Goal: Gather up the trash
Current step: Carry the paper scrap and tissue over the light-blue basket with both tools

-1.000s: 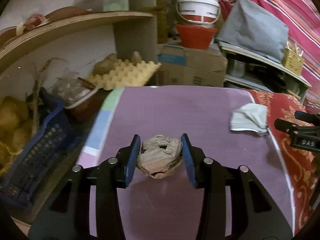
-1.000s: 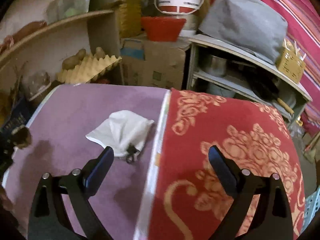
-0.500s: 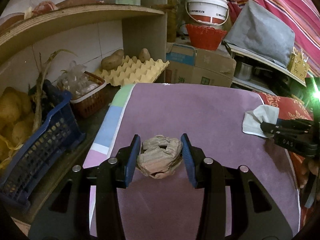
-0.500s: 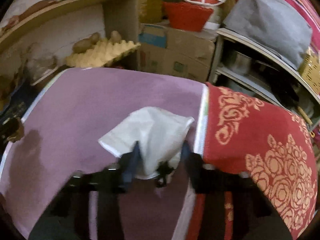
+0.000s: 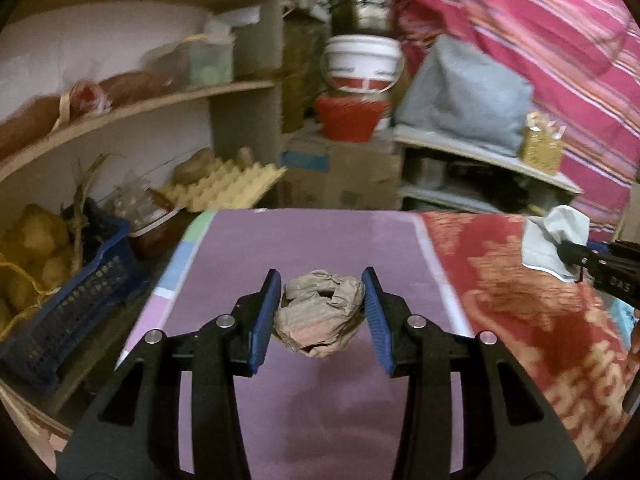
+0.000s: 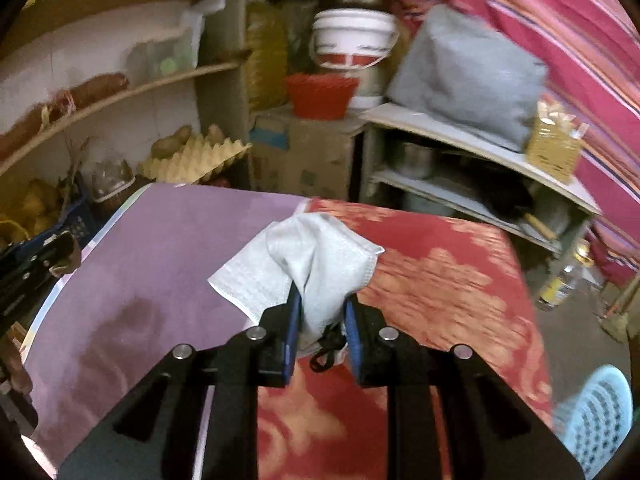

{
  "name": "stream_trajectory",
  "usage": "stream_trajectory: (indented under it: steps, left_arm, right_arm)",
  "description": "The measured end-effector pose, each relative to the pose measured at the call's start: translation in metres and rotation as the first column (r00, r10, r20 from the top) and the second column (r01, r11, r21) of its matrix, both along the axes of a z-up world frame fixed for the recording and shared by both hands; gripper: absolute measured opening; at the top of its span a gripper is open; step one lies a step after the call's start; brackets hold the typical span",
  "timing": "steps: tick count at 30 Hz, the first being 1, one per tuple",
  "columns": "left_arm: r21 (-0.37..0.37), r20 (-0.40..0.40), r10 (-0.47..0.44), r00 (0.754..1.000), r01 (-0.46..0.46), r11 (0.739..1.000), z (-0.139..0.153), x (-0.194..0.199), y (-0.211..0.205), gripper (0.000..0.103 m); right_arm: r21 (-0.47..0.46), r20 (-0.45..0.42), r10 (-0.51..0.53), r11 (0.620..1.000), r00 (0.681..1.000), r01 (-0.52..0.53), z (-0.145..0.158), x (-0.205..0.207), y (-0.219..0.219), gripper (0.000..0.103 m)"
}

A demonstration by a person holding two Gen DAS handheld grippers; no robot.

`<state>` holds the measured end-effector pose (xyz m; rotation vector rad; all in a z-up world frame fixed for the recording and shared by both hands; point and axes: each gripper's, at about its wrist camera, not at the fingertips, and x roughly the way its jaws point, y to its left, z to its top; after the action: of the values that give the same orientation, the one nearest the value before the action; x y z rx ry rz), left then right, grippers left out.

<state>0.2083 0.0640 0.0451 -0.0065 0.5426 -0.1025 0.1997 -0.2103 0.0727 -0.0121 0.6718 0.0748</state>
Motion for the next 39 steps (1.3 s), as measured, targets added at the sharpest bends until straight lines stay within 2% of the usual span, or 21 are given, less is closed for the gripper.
stream_trajectory:
  steps: [8,15,21,28,34,37,39]
  left_arm:
    - [-0.014,0.050,-0.112,0.992,0.113,0.994,0.027,-0.063,-0.089,0.041]
    - [0.005,0.068,-0.183,0.981,0.183,0.983,0.028,-0.098,-0.169,0.041]
    - [0.035,0.052,-0.252,0.966,0.251,0.967,0.011,-0.104,-0.243,0.041]
    - [0.004,0.004,-0.352,0.936,0.352,0.936,-0.018,-0.097,-0.313,0.041]
    - [-0.052,-0.001,-0.451,0.892,0.450,0.891,-0.026,-0.098,-0.370,0.041]
    - [-0.037,-0.005,-0.489,0.872,0.489,0.872,-0.033,-0.103,-0.400,0.041]
    - [-0.060,-0.023,-0.515,0.857,0.513,0.856,-0.040,-0.103,-0.416,0.041]
  right_arm:
    - [0.022,0.081,-0.140,0.990,0.987,0.139,0.024,-0.103,-0.102,0.021]
    - [0.061,0.132,-0.245,0.969,0.960,0.239,0.017,-0.162,-0.188,0.021]
    - [0.112,0.105,-0.317,0.946,0.943,0.305,-0.012,-0.178,-0.245,0.021]
    - [0.074,0.082,-0.391,0.920,0.917,0.385,-0.034,-0.186,-0.291,0.021]
    - [0.074,0.036,-0.448,0.893,0.893,0.445,-0.056,-0.197,-0.326,0.021]
    - [0.087,0.020,-0.472,0.879,0.882,0.468,-0.064,-0.202,-0.340,0.021]
    - [0.100,0.017,-0.484,0.872,0.875,0.480,-0.065,-0.205,-0.348,0.021]
